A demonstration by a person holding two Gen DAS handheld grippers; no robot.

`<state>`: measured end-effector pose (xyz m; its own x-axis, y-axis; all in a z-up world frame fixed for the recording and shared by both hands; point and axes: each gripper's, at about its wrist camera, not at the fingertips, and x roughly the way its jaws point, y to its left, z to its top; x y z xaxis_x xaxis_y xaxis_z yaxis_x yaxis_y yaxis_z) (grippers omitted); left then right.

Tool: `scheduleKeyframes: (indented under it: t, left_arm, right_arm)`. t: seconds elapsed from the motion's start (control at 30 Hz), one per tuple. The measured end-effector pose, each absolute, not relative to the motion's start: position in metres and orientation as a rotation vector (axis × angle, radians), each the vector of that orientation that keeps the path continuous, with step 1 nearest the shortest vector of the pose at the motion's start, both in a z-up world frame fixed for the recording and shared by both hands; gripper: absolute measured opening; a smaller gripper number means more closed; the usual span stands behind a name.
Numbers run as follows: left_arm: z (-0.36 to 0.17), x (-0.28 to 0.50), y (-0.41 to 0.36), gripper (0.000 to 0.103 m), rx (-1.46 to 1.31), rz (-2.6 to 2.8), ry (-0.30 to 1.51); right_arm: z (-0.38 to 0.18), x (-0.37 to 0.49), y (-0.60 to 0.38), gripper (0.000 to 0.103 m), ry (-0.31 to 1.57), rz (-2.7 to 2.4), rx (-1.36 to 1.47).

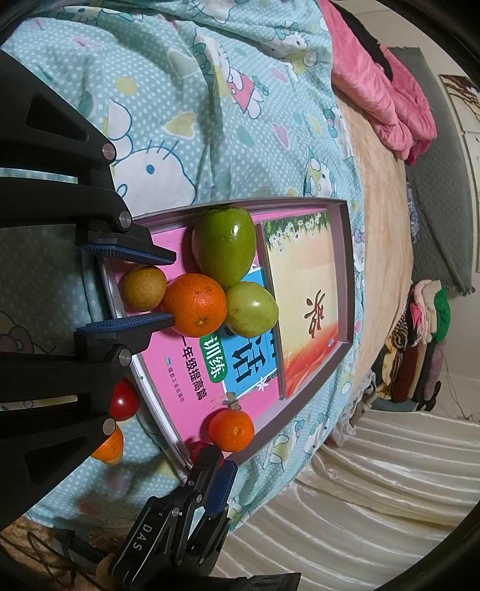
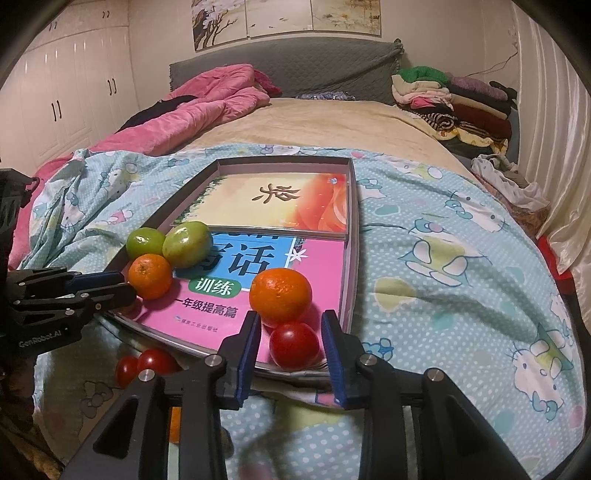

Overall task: Organize fruits
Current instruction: 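Open the left tool to release the kiwi while the right tool releases the tomato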

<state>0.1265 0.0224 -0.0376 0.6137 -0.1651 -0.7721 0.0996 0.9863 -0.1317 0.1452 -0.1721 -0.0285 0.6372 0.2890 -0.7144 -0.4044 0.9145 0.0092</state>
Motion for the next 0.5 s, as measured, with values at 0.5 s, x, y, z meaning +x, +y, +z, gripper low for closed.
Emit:
scheduleKeyframes:
  t: [0.5]
  left_arm:
    - [-0.0365,0.1262,0.026,0.035,-0.091,-0.143,0.902]
  right_arm:
    - [-0.0259,0.1431,-0.172,0.041,0.779,0.404,-0.148]
